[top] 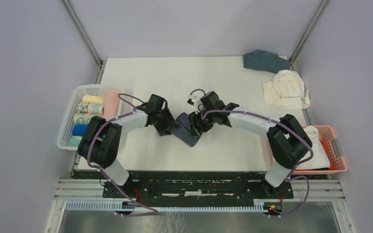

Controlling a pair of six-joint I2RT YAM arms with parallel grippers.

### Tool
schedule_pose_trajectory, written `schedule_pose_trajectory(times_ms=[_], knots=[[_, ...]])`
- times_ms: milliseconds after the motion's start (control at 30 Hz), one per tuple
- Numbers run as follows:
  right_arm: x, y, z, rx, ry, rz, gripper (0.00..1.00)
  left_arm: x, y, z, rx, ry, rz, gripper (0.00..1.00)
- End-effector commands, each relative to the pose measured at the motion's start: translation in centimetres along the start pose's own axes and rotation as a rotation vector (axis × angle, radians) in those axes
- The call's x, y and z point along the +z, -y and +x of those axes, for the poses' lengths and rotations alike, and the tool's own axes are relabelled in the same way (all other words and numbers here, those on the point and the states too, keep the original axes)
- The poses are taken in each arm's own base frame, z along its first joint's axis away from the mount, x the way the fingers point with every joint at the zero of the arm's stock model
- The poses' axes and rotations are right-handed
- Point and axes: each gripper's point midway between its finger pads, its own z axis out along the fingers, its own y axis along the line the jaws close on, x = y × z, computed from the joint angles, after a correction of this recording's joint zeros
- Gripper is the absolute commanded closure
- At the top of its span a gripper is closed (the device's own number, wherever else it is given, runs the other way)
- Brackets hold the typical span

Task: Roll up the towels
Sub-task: Roll the towel at the center of the board.

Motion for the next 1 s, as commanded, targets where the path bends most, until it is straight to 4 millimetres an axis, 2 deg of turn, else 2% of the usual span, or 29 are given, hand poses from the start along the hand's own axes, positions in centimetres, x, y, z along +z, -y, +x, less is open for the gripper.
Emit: schedule_pose_trajectory(times_ms=[0,100,233,300,400,633,767,867,967], knots=[[-2.1,-0.3,-1.7,-0.272,0.051,0.269,0.38,1.4,-2.3,0.4,0.027,-0.005,-0.098,0.37],[-1.6,-2.5,-2.1,-0.401,0.070,0.328,0.38,1.5,-2.3,0.4,0.030,-0.007,-0.103,0.37],[-0.2,-3.3,-2.2,-0.504,0.073,0.437,0.37,1.5,-2.2,0.4,0.030,-0.008,-0.102,0.37],[0.8,-3.0,-1.8,-0.531,0.053,0.471,0.37,1.5,-2.2,0.4,0.031,-0.010,-0.101,0.37],[2.4,-1.5,-0.6,-0.555,-0.001,0.530,0.37,1.6,-2.2,0.4,0.033,-0.010,-0.103,0.36],[5.0,1.2,3.1,-0.571,-0.139,0.555,0.40,1.7,-2.0,0.3,0.048,-0.012,-0.099,0.35],[5.2,1.6,4.6,-0.569,-0.193,0.530,0.50,1.4,-1.3,-0.4,0.061,0.002,-0.090,0.33],[5.1,0.2,5.1,-0.516,-0.197,0.408,0.65,0.4,-0.6,-1.0,0.069,0.030,-0.075,0.31],[5.0,-1.5,5.3,-0.407,-0.204,0.237,0.72,-1.0,0.0,-1.5,0.059,0.067,-0.047,0.26]])
